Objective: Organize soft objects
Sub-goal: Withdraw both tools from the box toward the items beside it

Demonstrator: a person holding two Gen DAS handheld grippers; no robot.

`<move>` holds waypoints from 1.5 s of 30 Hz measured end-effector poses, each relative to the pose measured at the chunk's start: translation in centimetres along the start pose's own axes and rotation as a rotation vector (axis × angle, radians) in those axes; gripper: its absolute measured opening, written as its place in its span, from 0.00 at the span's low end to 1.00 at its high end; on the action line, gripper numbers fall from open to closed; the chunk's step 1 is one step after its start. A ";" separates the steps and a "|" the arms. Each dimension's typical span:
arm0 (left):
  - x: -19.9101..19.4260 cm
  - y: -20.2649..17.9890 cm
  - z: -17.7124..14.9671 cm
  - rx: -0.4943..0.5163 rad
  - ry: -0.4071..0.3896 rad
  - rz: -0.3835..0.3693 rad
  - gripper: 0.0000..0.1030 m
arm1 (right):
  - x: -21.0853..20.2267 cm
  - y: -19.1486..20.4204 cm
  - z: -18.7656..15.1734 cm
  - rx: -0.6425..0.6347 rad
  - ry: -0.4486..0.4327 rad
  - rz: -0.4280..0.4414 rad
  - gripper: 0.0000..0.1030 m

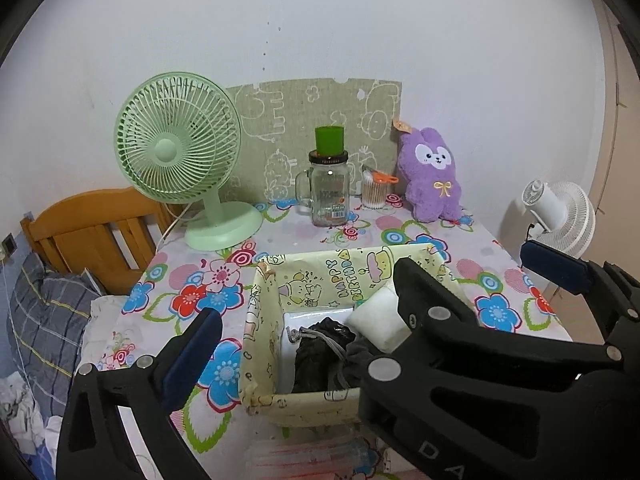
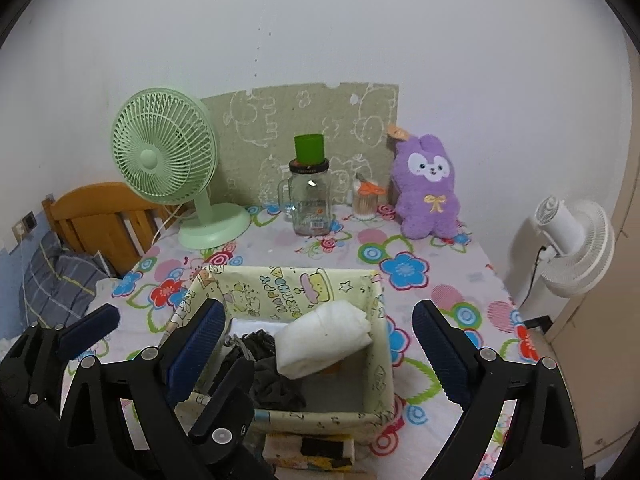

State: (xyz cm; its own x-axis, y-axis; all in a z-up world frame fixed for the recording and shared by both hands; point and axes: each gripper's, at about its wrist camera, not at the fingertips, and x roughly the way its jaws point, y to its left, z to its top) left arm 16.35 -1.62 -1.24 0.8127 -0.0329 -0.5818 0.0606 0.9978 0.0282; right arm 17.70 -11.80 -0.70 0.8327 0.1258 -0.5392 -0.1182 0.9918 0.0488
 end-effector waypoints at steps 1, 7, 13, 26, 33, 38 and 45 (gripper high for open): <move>-0.4 0.0 0.0 -0.001 -0.005 -0.002 1.00 | -0.3 0.0 0.0 0.000 -0.004 -0.001 0.94; -2.1 0.0 -0.3 -0.009 -0.018 -0.018 1.00 | -2.4 0.1 -0.3 -0.003 -0.025 0.001 0.94; -3.9 -0.1 -0.8 -0.004 -0.028 -0.011 1.00 | -4.3 0.3 -0.8 0.001 -0.043 0.015 0.94; -7.7 -0.8 -2.6 -0.002 -0.085 -0.012 1.00 | -8.9 0.6 -2.5 -0.002 -0.095 -0.021 0.95; -9.2 -1.7 -4.4 0.010 -0.090 -0.014 1.00 | -10.6 0.1 -4.5 0.012 -0.089 -0.033 0.95; -9.6 -2.1 -5.9 0.022 -0.089 -0.020 1.00 | -11.1 -0.1 -6.1 0.005 -0.080 -0.037 0.94; -10.0 -2.3 -7.7 0.016 -0.081 -0.039 1.00 | -11.7 -0.1 -7.9 -0.006 -0.079 -0.038 0.94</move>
State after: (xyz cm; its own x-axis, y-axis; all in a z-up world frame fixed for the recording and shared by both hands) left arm 3.67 -3.12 -1.73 0.8538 -0.0773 -0.5147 0.1020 0.9946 0.0199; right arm 3.66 -13.53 -1.03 0.8767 0.0894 -0.4727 -0.0885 0.9958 0.0243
